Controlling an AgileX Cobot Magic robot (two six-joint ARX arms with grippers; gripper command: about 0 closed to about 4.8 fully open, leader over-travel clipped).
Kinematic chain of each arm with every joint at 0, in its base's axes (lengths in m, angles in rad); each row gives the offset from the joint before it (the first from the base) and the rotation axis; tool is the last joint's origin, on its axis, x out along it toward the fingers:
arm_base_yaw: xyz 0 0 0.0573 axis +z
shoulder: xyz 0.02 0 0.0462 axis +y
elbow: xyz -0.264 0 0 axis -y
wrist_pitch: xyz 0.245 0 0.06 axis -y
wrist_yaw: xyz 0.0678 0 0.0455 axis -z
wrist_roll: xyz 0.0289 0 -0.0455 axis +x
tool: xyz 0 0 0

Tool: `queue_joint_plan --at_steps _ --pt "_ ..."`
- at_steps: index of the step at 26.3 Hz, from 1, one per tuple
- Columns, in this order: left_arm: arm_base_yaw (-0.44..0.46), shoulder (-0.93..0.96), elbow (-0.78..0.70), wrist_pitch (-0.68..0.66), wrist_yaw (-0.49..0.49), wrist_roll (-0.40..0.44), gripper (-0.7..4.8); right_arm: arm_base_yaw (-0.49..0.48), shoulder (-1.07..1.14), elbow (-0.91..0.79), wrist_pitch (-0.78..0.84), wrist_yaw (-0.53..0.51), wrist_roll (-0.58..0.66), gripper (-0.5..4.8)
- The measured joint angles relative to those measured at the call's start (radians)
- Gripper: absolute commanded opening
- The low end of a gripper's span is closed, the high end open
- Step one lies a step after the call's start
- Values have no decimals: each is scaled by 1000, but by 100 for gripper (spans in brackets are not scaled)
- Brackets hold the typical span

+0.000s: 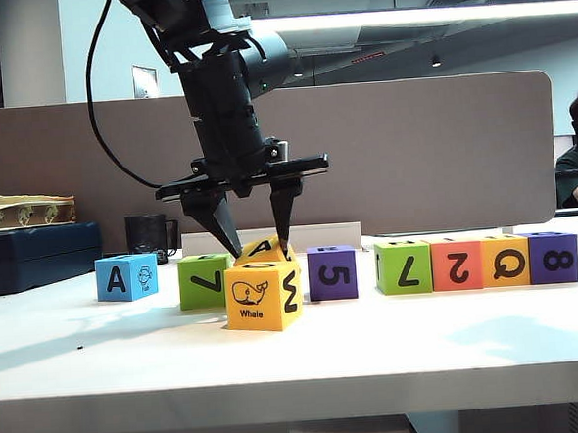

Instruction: Select the appropriate blocks from the scattered letter blocks on the table and arrange them in a row to spell out "LEARNING".

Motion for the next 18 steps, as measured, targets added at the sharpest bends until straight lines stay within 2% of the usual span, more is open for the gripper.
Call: queue_joint_plan --at_steps 3,6,18 --pt "0 3 0 6 0 0 247 0 0 0 0 0 0 -1" --pt "0 5 0 14 -1 0 344 0 0 0 0 0 0 -1" --pt "0 6 0 40 0 0 344 0 0 0 -15 0 0 -1"
